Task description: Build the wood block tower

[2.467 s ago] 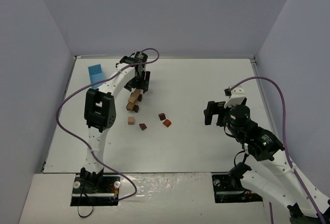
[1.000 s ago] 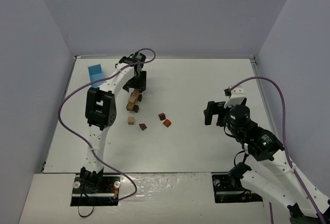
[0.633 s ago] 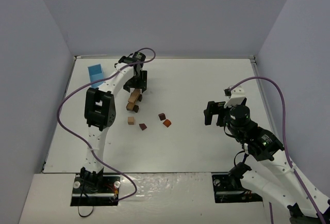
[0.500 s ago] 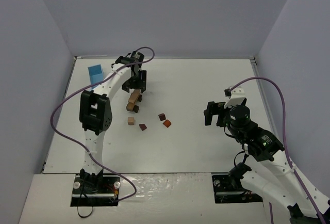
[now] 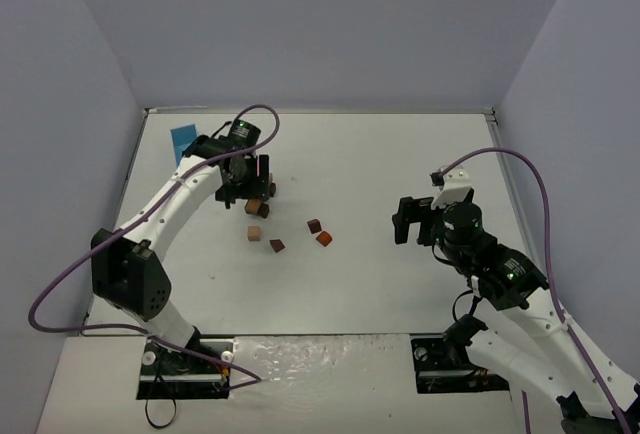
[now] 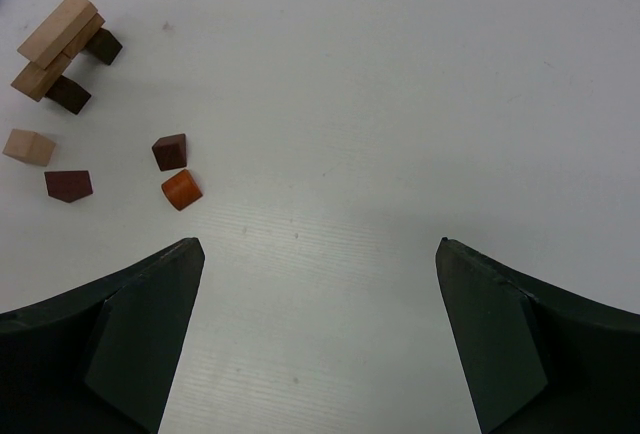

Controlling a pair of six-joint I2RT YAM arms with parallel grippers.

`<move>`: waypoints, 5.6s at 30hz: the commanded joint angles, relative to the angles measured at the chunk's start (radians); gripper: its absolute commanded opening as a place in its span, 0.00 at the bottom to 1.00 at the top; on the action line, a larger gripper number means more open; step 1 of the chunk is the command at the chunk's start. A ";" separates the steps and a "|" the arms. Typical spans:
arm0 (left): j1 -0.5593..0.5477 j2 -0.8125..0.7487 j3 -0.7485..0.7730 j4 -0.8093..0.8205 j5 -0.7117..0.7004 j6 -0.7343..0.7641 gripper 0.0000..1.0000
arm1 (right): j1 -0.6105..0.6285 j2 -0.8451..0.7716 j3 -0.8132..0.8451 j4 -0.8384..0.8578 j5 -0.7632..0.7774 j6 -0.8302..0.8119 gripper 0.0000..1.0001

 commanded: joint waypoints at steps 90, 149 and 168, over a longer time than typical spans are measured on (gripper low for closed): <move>-0.215 0.244 -0.167 0.159 0.062 0.398 0.58 | 0.003 0.003 -0.022 0.077 -0.020 0.021 1.00; 0.041 0.346 0.491 -0.112 0.093 0.400 0.10 | -0.231 0.382 0.147 0.399 -0.150 -0.173 1.00; 0.067 0.491 0.624 -0.133 0.093 0.448 0.11 | -0.245 0.395 0.092 0.434 -0.158 -0.151 1.00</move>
